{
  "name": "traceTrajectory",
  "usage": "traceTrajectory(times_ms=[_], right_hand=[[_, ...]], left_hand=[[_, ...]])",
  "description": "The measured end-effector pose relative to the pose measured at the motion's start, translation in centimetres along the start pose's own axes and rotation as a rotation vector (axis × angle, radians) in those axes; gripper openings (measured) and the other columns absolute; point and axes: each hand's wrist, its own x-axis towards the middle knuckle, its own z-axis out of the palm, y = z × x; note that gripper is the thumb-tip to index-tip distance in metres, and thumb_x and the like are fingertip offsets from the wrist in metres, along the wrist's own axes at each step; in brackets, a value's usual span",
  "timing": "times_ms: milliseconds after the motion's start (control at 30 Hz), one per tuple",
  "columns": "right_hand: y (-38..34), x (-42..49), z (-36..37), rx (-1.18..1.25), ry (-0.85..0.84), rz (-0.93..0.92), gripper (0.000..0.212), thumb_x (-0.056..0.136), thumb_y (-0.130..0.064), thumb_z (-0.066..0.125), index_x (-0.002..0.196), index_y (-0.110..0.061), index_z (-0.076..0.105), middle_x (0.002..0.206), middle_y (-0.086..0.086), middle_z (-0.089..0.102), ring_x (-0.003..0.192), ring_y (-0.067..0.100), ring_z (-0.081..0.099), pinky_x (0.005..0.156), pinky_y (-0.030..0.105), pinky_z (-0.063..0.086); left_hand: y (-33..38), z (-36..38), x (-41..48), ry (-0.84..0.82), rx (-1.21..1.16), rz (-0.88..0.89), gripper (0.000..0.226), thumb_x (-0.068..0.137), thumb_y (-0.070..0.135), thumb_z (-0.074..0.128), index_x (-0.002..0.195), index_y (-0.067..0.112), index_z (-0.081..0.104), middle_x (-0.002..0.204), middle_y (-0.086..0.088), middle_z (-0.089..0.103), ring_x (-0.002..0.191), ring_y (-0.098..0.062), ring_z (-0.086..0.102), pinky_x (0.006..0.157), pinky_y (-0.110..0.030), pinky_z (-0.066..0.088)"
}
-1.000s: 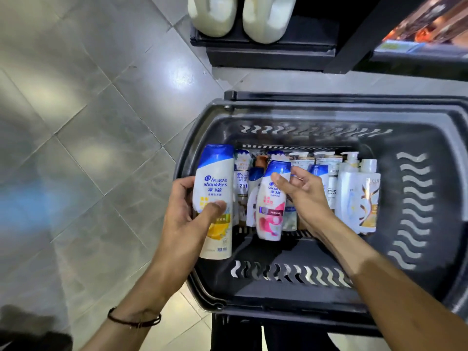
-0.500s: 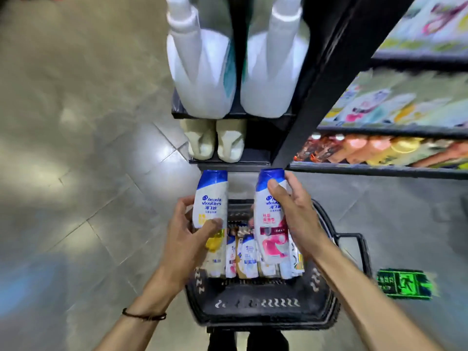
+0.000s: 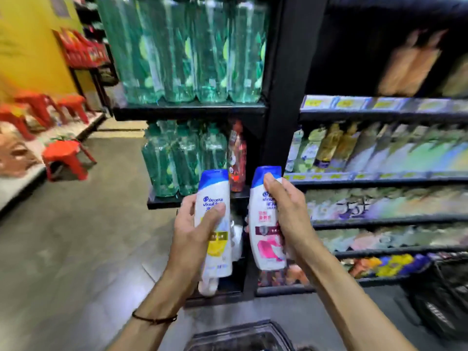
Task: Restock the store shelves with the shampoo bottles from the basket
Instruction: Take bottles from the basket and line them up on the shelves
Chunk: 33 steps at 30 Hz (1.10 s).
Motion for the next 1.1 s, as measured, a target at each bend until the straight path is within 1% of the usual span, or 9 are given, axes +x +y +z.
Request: traceTrajectory(times_ms=[100,167,400,533,600,700,800,967,1100], right_hand=[[-7.2,-0.3,-0.1,-0.014,-0.002,-0.073,0.033,0.091,-0.050,0.066,0.076,-0.023,0.054,0.072,0.016,0.052,0.064,0.031,0.053,0.058,0.064,0.050],[-11.0,-0.4,-0.5,-0.017,-0.011,-0.099,0.039,0.090,-0.054,0.066,0.084,-0.018,0.053,0.080,0.020,0.055,0.071,0.036,0.054,0.068,0.076,0.047],[-20.6,-0.4,-4.0,0.030,-0.050,-0.262,0.035,0.089,-0.053,0.066,0.085,-0.020,0.055,0.080,0.023,0.057,0.062,0.035,0.062,0.059,0.062,0.057],[-24.4,-0.3,-8.0,0.000,-0.015,-0.346,0.054,0.087,-0.057,0.065,0.091,-0.007,0.046,0.080,0.025,0.057,0.060,0.039,0.063,0.059,0.073,0.054],[-26.0,0.1,-10.8,-0.035,-0.009,-0.407,0.049,0.086,-0.060,0.064,0.085,-0.014,0.050,0.077,0.018,0.057,0.059,0.043,0.064,0.056,0.071,0.054],[-28.2,0.8,-15.3,-0.032,-0.033,-0.488,0.036,0.088,-0.061,0.064,0.073,-0.030,0.053,0.067,0.004,0.056,0.053,0.033,0.063,0.047,0.052,0.057],[-30.0,1.7,-19.2,-0.074,-0.026,-0.527,0.033,0.090,-0.061,0.062,0.074,-0.033,0.055,0.068,0.004,0.058,0.059,0.037,0.062,0.056,0.060,0.058],[-32.6,3.7,-23.7,-0.105,0.009,-0.562,0.049,0.091,-0.069,0.056,0.087,-0.020,0.051,0.088,0.032,0.058,0.081,0.057,0.061,0.071,0.068,0.054],[-33.3,4.6,-25.2,-0.107,0.005,-0.589,0.041,0.093,-0.067,0.054,0.084,-0.027,0.054,0.090,0.029,0.062,0.083,0.056,0.063,0.076,0.068,0.055]], left_hand=[[5.7,3.4,0.3,-0.025,-0.008,0.110,0.030,0.082,0.030,0.072,0.101,0.010,0.061,0.074,-0.009,0.066,0.055,-0.022,0.059,0.048,-0.033,0.052],[9.0,5.5,0.0,-0.048,-0.004,0.164,0.031,0.083,0.031,0.071,0.101,0.009,0.060,0.072,-0.008,0.066,0.055,-0.024,0.060,0.049,-0.034,0.054],[16.2,13.0,-1.5,-0.132,-0.013,0.287,0.029,0.082,0.035,0.073,0.102,0.016,0.064,0.087,-0.024,0.071,0.058,-0.030,0.063,0.053,-0.038,0.056],[17.8,18.6,-2.3,-0.125,-0.025,0.328,0.037,0.082,0.034,0.072,0.107,0.009,0.059,0.088,-0.022,0.072,0.058,-0.031,0.062,0.055,-0.040,0.057],[17.9,21.5,-2.7,-0.108,-0.018,0.354,0.039,0.083,0.035,0.073,0.109,0.010,0.058,0.089,-0.021,0.072,0.059,-0.031,0.062,0.057,-0.042,0.058],[17.6,26.2,-2.9,-0.086,0.007,0.397,0.033,0.083,0.035,0.073,0.105,0.015,0.061,0.089,-0.021,0.073,0.059,-0.031,0.063,0.058,-0.044,0.058],[17.4,30.6,-2.8,-0.057,-0.002,0.408,0.032,0.078,0.041,0.077,0.099,0.020,0.064,0.089,-0.021,0.073,0.060,-0.032,0.064,0.059,-0.046,0.058],[17.7,35.3,-2.2,-0.053,0.007,0.414,0.033,0.075,0.040,0.080,0.098,0.021,0.067,0.086,-0.019,0.071,0.061,-0.034,0.064,0.057,-0.044,0.059],[18.4,36.9,-2.0,-0.049,0.022,0.435,0.026,0.078,0.033,0.077,0.096,0.018,0.066,0.077,-0.016,0.064,0.060,-0.034,0.062,0.054,-0.042,0.059]])
